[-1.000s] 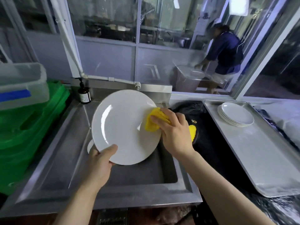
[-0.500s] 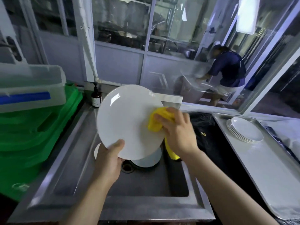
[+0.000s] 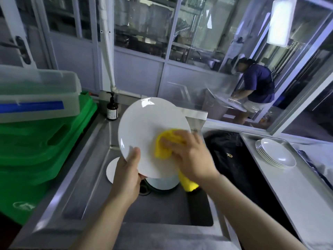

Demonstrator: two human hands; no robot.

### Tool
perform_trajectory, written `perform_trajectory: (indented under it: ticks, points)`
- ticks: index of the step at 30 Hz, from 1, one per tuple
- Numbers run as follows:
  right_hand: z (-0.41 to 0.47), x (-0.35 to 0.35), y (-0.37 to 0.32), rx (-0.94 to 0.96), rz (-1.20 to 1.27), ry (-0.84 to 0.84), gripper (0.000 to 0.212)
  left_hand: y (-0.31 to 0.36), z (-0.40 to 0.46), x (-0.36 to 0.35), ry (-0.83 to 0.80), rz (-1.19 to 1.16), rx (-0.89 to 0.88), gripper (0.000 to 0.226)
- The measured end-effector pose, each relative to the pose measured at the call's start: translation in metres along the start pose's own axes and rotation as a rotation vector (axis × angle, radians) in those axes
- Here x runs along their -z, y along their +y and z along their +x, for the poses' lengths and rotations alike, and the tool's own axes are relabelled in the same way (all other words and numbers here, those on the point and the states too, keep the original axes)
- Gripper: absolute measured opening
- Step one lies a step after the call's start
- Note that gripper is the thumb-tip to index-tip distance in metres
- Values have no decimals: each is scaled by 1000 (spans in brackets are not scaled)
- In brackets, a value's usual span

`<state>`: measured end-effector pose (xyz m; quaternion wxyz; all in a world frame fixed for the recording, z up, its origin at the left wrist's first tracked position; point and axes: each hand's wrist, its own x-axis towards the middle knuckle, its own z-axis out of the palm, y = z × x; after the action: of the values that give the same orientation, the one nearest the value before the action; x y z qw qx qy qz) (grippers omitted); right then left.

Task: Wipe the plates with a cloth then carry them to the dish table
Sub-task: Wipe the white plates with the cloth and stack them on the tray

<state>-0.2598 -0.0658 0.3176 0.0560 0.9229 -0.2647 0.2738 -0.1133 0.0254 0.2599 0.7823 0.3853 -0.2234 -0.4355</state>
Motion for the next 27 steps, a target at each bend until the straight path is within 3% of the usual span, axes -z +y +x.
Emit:
perform_trajectory:
  ticks: [2,4,8,11,15,19,23,27]
  points:
    - [13,5,16,-179,-65,41,44,-2,-2,0,-9,23,9,26]
    - [18,6,13,-242,-95,84,46,-4,-4,0,-23,33,21,27]
    - [-2,-11,-32,61,5,46,41,-5,-2,2,-7,39,22,43]
    - [-11,-16,-50,113,135,-61,39,-3,-2,4,-11,56,21,55]
    - [13,-11,-10,-100,117,6,37,2,-5,5,62,97,-31,17]
    - [35,-3,20,-378,40,105,43,5,-10,1,86,184,-26,22]
    - [25,-10,-20,-155,73,84,44,6,-13,-2,86,249,-32,16]
    - [13,-19,-53,42,222,-32,39,10,-12,1,76,233,-21,36]
